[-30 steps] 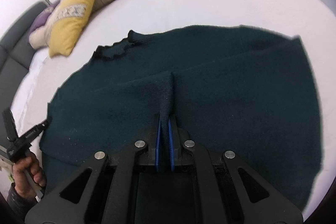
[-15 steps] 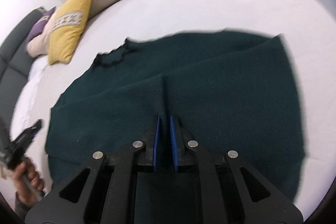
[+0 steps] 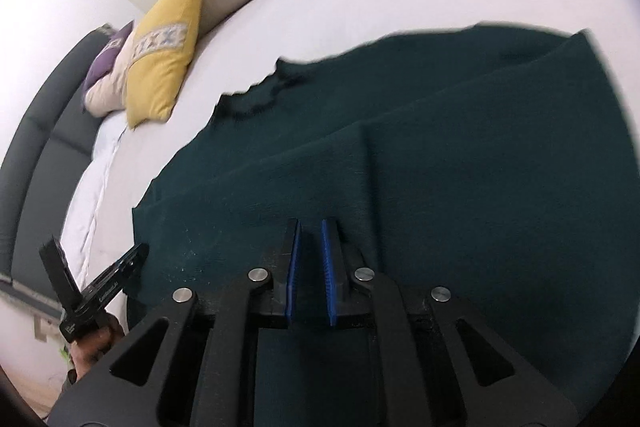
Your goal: Fold small clothes
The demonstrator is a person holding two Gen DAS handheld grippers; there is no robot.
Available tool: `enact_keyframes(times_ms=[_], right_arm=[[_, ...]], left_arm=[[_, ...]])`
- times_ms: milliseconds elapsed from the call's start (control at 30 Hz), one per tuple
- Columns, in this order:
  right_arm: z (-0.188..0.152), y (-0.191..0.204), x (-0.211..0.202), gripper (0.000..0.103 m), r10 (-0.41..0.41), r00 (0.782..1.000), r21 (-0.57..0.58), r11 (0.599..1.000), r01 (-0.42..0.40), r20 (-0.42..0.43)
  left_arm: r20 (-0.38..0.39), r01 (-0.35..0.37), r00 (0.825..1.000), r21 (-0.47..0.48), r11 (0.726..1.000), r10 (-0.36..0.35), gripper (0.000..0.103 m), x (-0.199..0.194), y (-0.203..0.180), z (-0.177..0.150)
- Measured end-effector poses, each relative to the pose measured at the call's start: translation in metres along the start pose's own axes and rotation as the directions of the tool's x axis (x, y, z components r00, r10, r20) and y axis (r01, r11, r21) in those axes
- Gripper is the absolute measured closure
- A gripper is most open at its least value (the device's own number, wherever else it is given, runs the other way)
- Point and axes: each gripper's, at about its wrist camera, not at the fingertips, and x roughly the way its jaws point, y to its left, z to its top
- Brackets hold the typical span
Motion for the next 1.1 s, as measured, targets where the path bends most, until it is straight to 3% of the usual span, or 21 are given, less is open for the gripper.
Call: enact_keyframes(times_ms=[67,167,300,333,400,467,500,567,700,767,800,967,1100], right_arm=[[0.006,0.01,-0.016,0.088,-0.026,0.999,-0.024,0.999,0.027,0.039],[0.02,0.029,-0.025,0.088,0.056,0.996,-0.042,0.998,-0.053,0.071],[0.03,0.029,0.01,0.081,0.037,0.999,-0.035,0.999,-0.037,0.004],[0.029,0.021,0.022,0.085,-0.003,1.0,-0.023,1.0,0.003,-0.022],[0.025,-0.01,0.029,0.103,0.118,0.992,0.052,0.991,-0.12,0.032],[0.017,-0.041,0.013,0.103,0.176,0.981,0.169,0.968,-0.187,0.079],[0.013,-0.047,0.002,0.103,0.148,0.984,0.184,0.969,-0.165,0.098],[0.003,-0.051,-0.035,0.095,0.008,0.992,0.16,0.987,-0.028,0.123],[-0.032,-0.049,-0.11,0.073,-0.061,0.984,0.074,0.996,0.049,0.17],[-0.06,-0.049,-0.153,0.039,-0.081,0.976,0.045,0.996,0.074,0.2],[-0.072,-0.05,-0.168,0.034,-0.08,0.975,0.037,0.997,0.074,0.209],[-0.145,-0.063,-0.237,0.033,-0.096,0.982,0.004,0.995,0.097,0.162],[-0.2,-0.094,-0.267,0.033,-0.11,0.99,0.031,0.994,0.108,0.088]], left_arm=[[0.003,0.014,1.0,-0.017,1.0,-0.013,0.076,0.0,0.002,0.0],[0.002,0.007,1.0,-0.012,1.0,-0.007,0.075,0.002,0.0,0.0],[0.004,0.045,0.999,-0.046,0.998,-0.045,0.075,0.005,0.004,-0.002],[0.007,0.056,0.998,-0.052,0.997,-0.056,0.075,0.005,0.006,-0.003],[0.016,0.068,0.998,-0.064,0.996,-0.067,0.075,0.006,0.008,-0.003],[0.017,0.07,0.997,-0.06,0.996,-0.07,0.075,0.007,0.009,-0.003],[0.013,0.071,0.997,-0.059,0.996,-0.071,0.075,0.006,0.009,-0.003],[0.009,0.082,0.997,-0.068,0.994,-0.082,0.075,0.0,0.011,-0.001],[0.013,0.111,0.994,-0.119,0.987,-0.11,0.054,-0.044,0.017,-0.015],[0.036,0.138,0.99,-0.127,0.982,-0.134,0.044,-0.075,0.021,-0.03],[0.037,0.147,0.989,-0.135,0.98,-0.143,0.04,-0.092,0.024,-0.04],[-0.019,0.222,0.973,-0.185,0.957,-0.23,0.031,-0.154,0.04,-0.103],[-0.11,0.28,0.942,-0.265,0.922,-0.318,0.031,-0.177,0.052,-0.161]])
